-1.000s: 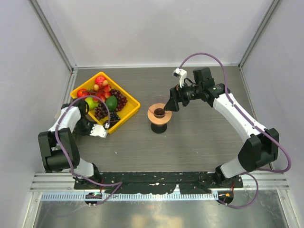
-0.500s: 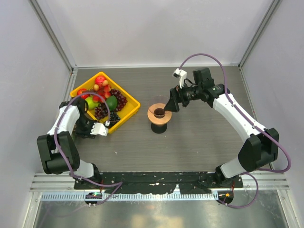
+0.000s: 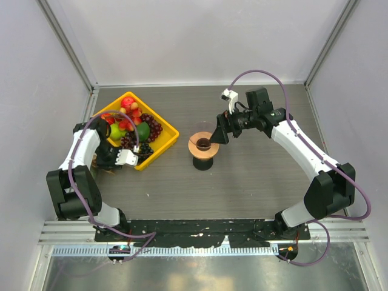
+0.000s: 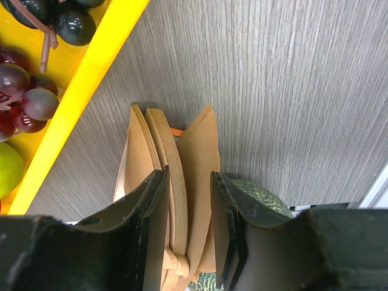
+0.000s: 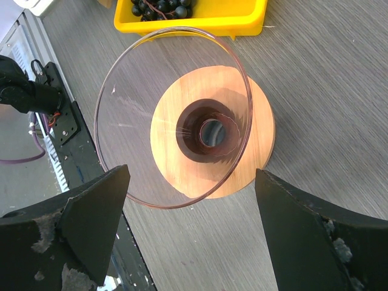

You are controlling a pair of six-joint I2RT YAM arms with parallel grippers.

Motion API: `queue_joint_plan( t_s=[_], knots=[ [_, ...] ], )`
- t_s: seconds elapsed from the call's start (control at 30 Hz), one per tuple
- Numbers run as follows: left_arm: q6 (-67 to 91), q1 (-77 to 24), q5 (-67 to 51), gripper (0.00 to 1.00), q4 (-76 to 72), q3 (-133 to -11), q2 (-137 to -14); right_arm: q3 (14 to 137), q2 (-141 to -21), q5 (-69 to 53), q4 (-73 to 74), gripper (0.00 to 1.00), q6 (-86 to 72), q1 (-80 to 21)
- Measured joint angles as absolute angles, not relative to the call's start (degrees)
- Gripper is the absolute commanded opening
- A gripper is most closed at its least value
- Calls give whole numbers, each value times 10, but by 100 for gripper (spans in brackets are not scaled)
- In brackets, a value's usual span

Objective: Place the coffee filter in the dripper

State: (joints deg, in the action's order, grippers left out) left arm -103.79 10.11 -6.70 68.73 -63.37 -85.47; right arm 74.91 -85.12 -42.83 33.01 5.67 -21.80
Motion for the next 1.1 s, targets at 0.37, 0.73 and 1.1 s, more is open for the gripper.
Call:
queue_joint_plan(
  t_s=[0.37, 0.73, 1.1],
  knots=[
    [-1040, 101, -65, 38, 683, -623, -855, 748, -851, -428, 330, 91, 57, -218],
    [-1056, 100, -76, 40, 713, -623, -853, 747, -851, -432, 330, 91, 57, -218],
    [-1052, 76, -60, 34, 669, -556, -842, 747, -851, -432, 330, 91, 56, -218]
  ],
)
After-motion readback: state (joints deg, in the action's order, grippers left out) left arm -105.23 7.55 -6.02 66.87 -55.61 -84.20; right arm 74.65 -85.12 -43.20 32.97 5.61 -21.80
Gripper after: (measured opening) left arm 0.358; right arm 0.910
